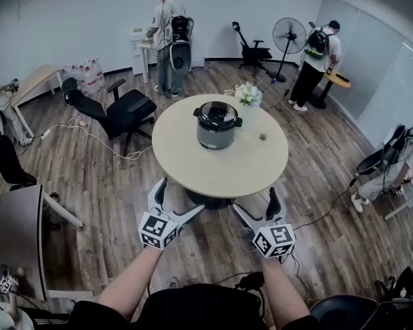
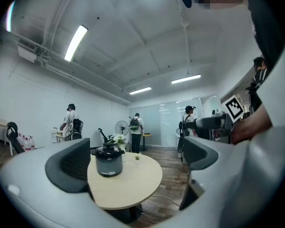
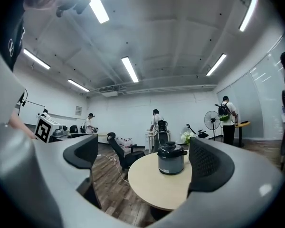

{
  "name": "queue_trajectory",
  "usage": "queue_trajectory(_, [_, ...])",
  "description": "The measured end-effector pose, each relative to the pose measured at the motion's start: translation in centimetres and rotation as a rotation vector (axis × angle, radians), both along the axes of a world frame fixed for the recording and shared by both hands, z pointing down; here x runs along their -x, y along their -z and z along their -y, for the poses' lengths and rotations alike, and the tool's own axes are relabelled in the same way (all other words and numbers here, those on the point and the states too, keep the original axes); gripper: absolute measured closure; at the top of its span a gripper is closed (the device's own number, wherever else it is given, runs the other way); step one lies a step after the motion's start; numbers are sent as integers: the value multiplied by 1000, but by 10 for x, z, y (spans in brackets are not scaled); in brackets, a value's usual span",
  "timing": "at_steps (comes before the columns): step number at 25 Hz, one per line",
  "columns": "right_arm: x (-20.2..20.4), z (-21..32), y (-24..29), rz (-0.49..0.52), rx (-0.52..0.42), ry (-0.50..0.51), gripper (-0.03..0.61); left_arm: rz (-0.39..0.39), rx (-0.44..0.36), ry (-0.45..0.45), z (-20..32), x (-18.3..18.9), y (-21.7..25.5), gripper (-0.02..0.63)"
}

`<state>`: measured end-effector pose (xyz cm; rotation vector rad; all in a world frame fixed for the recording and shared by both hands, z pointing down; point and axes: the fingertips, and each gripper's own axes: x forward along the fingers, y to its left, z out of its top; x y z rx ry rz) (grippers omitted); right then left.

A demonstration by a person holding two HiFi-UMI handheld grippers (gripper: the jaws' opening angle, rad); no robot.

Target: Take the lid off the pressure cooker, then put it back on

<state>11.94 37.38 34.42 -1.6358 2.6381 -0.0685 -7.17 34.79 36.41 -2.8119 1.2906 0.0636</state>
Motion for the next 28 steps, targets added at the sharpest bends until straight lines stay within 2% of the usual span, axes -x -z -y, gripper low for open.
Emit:
queue_trajectory(13, [-53, 26, -9, -2, -8, 50, -18, 34, -21, 31, 23, -56, -5, 25])
queue_trajectory(18, [-59, 59, -19, 9, 8, 71, -18, 38, 11, 49, 51, -60, -23, 25])
queue_trajectory(22, [-60, 104, -24, 7, 4, 61, -18, 25, 21, 49, 94, -58, -36, 25])
queue_trajectory(28, [-45, 208, -32, -6, 18, 41, -18, 13, 72, 13, 206, -51, -65, 25])
